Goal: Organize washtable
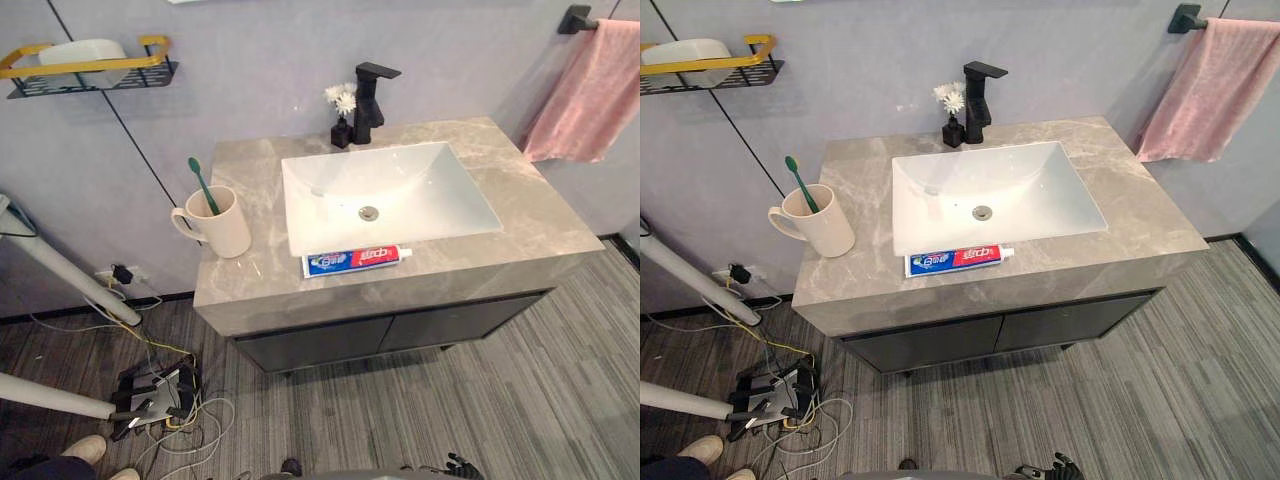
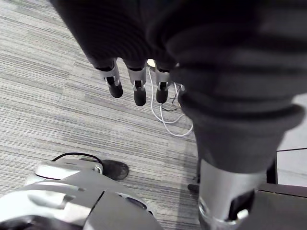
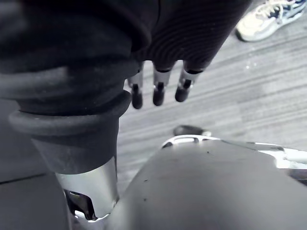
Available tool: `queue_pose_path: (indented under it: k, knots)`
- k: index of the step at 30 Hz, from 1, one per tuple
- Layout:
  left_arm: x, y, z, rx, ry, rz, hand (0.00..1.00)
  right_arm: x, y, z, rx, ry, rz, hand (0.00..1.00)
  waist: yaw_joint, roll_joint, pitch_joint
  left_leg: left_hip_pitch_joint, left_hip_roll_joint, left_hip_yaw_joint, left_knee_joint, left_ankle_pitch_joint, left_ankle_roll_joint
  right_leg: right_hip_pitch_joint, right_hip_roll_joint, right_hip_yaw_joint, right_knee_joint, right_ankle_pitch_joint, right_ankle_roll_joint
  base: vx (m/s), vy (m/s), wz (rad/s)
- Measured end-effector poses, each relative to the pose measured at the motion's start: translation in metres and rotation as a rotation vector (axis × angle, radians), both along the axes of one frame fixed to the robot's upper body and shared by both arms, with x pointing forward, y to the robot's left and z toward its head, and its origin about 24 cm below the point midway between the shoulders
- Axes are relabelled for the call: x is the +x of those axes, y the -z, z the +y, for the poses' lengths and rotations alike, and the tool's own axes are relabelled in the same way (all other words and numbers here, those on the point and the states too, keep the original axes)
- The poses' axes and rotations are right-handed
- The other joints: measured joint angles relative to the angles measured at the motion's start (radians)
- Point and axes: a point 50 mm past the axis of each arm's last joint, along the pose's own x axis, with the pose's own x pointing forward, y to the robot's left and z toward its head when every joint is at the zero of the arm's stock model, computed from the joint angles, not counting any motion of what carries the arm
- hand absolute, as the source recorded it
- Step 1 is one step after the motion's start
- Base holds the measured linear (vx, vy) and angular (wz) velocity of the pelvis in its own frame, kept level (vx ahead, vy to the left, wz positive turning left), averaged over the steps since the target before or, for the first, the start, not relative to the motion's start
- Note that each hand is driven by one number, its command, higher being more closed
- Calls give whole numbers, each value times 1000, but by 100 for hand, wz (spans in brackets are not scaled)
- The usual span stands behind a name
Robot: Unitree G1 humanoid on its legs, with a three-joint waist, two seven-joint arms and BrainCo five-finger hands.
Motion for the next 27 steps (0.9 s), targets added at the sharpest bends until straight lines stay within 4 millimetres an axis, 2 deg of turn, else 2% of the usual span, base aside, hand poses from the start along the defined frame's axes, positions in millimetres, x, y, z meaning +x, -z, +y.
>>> queue_pose_path:
  k: [6, 9, 11, 13, 14, 16, 18, 20, 21, 22, 23, 24, 25, 27]
  knots:
    - [1, 0, 1, -5, -7, -16, 0, -5, 1, 1, -4, 16, 13, 0, 11, -9, -6, 4, -2, -8, 0, 0, 0, 10, -2, -9, -2, 0, -1, 4, -6, 5]
    - [-8, -1, 6, -3, -65, -9, 0, -8, 2, 1, 0, 31, 24, 0, 10, -14, -12, 5, -4, -9, 0, 0, 0, 10, -5, -9, -2, 0, -1, 0, 0, 0]
    - [-16, -1, 9, -17, -165, -10, 0, -11, 2, -2, 0, 63, 28, 0, 13, -15, -19, 5, -6, -10, 0, 0, 0, 10, -7, -10, -1, 0, -1, 0, 0, 0]
    - [-31, -3, 20, -4, -334, -14, 0, -13, 2, -6, -5, 91, 28, 0, 18, -11, -25, 5, -8, -12, 0, 0, 0, 11, -9, -11, -1, 0, -1, 0, -7, 2]
    - [-51, -8, 38, 40, -515, -16, 0, -14, 1, -10, -9, 119, 25, 0, 28, -7, -35, 4, -9, -15, 0, 0, 1, 13, -10, -14, -1, 0, -1, 2, -16, 4]
    - [-61, -13, 54, 83, -610, -27, 0, -17, 1, -12, -11, 131, 30, 0, 41, -1, -37, 4, -9, -20, 0, 0, 1, 16, -10, -20, -2, 0, -1, -1, -19, 13]
    - [-75, -27, 86, 180, -760, -67, 0, -19, 1, -14, -12, 154, 34, 0, 45, 11, -44, -1, -12, -46, 0, 1, 2, 28, -12, -47, -5, -1, -1, -10, -27, 29]
    - [-77, -46, 117, 301, -858, -146, 0, -18, 1, -15, -10, 151, 31, 0, 66, 19, -58, -6, -15, -62, 0, 3, 5, 31, -15, -63, -5, -3, -1, -14, -23, 27]
    - [-70, -57, 131, 364, -867, -201, 0, -17, 0, -15, -4, 147, 25, 0, 68, 20, -62, -14, -18, -82, 0, 6, 8, 37, -17, -83, -5, -6, 1, -8, -36, 59]
    - [-55, -77, 151, 467, -843, -286, 0, -17, 0, -15, -2, 145, 25, 0, 69, 19, -65, -23, -24, -112, 0, 13, 11, 47, -22, -113, -4, -13, 3, -9, -41, 64]
    - [-46, -90, 160, 525, -821, -333, 0, -17, 0, -15, -2, 143, 25, 0, 74, 20, -68, -30, -26, -125, 1, 16, 10, 47, -24, -122, -2, -16, 5, -6, -42, 71]
    - [-23, -129, 180, 696, -759, -460, 0, -16, 1, -12, 3, 140, 23, 0, 93, 15, -76, -56, -28, -151, 18, 17, 10, 43, -25, -146, 4, -18, 7, -1, -30, 50]
    - [-14, -148, 187, 770, -737, -517, 0, -15, 1, -10, 6, 134, 21, 0, 95, 13, -77, -67, -29, -161, 28, 17, 10, 43, -25, -155, 4, -18, 7, 5, -30, 61]
    - [14, -216, 195, 1051, -676, -697, 0, -6, 0, -8, 7, 113, -3, 0, 105, 15, -79, -105, -34, -203, 60, 17, 10, 45, -24, -195, 8, -18, 7, -1, -34, 53]
